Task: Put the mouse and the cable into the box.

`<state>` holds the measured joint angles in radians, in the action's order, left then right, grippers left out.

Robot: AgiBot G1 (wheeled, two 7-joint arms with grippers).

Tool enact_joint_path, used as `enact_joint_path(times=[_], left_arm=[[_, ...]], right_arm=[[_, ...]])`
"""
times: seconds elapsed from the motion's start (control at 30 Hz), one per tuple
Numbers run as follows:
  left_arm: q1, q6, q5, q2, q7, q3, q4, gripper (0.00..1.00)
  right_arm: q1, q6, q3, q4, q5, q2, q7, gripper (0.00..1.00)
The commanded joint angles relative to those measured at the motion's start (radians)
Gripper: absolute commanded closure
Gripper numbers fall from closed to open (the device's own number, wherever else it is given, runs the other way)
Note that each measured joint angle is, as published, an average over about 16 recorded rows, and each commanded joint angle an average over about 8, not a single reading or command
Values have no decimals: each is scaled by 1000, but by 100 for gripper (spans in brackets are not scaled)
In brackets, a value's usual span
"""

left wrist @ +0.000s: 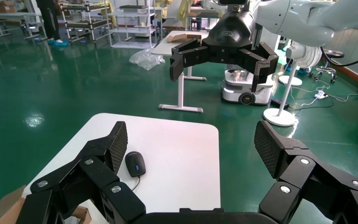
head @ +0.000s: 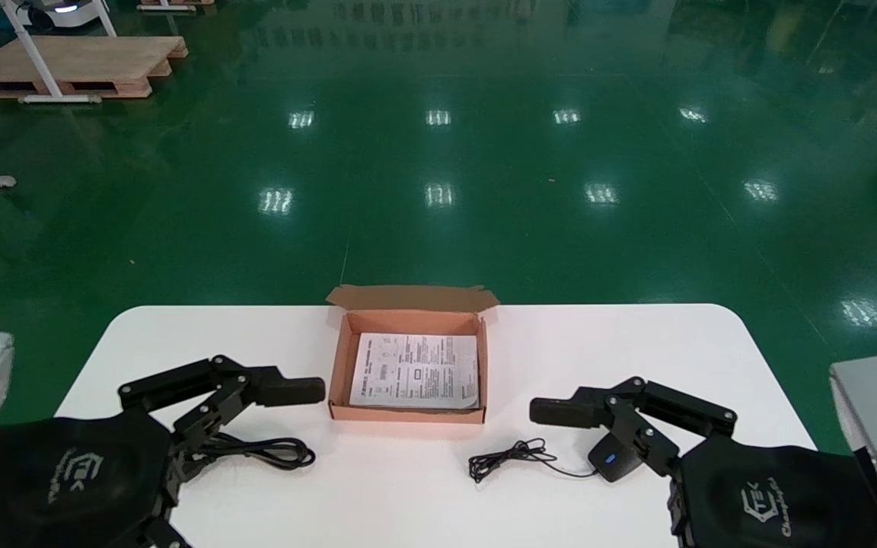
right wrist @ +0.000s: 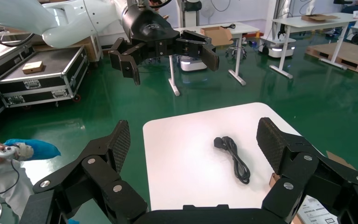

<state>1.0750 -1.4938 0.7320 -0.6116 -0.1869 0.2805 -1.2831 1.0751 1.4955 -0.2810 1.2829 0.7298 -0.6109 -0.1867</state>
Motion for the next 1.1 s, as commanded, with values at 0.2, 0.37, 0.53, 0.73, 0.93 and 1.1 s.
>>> enact_joint_path(times=[0.2,0.37,0.53,0.73,0.93,1.1], left_arm=[[0,0,0,0,0,0,0,0],[0,0,0,0,0,0,0,0],[0,0,0,0,0,0,0,0],[0,0,0,0,0,0,0,0],[0,0,0,0,0,0,0,0],[0,0,0,0,0,0,0,0]], right_arm=[[0,0,0,0,0,0,0,0],[0,0,0,0,0,0,0,0],[0,0,0,0,0,0,0,0],[0,0,0,0,0,0,0,0],[0,0,0,0,0,0,0,0],[0,0,0,0,0,0,0,0]])
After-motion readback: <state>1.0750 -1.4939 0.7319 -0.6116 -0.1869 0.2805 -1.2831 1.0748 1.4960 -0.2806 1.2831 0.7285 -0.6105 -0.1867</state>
